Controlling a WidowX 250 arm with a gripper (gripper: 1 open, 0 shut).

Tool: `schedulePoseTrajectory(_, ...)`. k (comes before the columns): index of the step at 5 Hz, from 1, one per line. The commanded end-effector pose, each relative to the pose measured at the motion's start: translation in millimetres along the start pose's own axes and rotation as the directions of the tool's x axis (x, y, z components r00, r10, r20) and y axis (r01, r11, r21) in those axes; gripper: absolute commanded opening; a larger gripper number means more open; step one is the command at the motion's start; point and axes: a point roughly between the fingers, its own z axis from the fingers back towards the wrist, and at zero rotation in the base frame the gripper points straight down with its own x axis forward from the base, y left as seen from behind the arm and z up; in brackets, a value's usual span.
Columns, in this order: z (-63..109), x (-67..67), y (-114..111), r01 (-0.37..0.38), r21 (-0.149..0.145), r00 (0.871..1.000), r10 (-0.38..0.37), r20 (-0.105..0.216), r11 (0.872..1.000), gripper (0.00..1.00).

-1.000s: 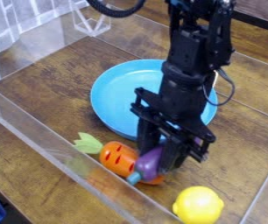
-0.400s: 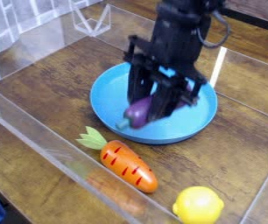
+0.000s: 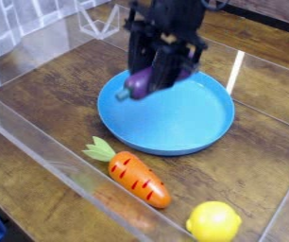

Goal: Put the purple eggplant on the blue tray

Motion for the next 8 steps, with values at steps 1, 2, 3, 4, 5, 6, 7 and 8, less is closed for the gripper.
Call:
schedulePoseTrajectory(1,3.3,2.2,5.5,-0.011,0.02,0.999,0.01,0.046,1.0,0.0)
schedulePoseTrajectory(2,-5.2,-0.2,2.6,-0.006,0.024,0.999,0.005,0.041,1.0,0.0)
schedulePoseTrajectory(3,-13.2,-1.4,-0.2,0.003,0.034,0.999,-0.004,0.038,0.999,0.0)
schedulePoseTrajectory(4,-18.0,-2.1,-2.1,0.009,0.043,0.999,-0.01,0.034,0.999,0.0)
schedulePoseTrajectory(5,-22.8,-2.0,-3.9,0.015,0.055,0.999,-0.017,0.033,0.998,0.0)
schedulePoseTrajectory(6,-25.8,-1.6,-2.6,0.017,0.065,0.999,-0.019,0.033,0.998,0.0)
schedulePoseTrajectory(7,-28.8,-1.4,-1.3,0.021,0.072,0.999,-0.024,0.034,0.997,0.0)
schedulePoseTrajectory(8,-32.2,-1.2,0.9,0.026,0.079,0.999,-0.029,0.035,0.997,0.0)
